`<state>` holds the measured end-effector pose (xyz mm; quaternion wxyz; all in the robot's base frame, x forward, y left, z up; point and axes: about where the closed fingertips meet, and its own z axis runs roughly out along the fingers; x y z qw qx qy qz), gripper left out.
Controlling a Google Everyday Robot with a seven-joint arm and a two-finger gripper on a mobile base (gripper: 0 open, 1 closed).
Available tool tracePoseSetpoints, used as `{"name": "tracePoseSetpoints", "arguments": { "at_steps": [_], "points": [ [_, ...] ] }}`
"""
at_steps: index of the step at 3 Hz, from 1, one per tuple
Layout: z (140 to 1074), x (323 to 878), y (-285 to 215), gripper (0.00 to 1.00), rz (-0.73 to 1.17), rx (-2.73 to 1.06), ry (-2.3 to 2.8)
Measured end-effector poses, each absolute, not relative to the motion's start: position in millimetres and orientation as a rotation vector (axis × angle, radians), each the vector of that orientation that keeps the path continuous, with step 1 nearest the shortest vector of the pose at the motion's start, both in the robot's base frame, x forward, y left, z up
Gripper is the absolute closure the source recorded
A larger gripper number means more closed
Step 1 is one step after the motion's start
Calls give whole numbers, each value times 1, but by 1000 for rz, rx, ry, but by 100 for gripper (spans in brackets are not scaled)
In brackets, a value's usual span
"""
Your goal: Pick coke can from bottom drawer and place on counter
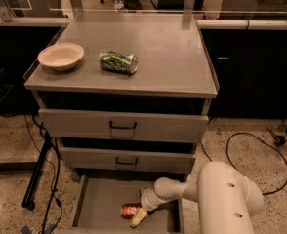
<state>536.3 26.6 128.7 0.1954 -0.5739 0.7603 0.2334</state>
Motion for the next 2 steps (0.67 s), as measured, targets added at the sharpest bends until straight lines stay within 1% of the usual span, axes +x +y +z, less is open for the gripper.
{"name": "tracePoseSetpoints", "arguments": {
  "at_steps": [1, 2],
  "points": [
    [114, 531, 24, 0, 702, -1601, 2169],
    [114, 531, 24, 20, 704, -1601, 2172]
  ]
}}
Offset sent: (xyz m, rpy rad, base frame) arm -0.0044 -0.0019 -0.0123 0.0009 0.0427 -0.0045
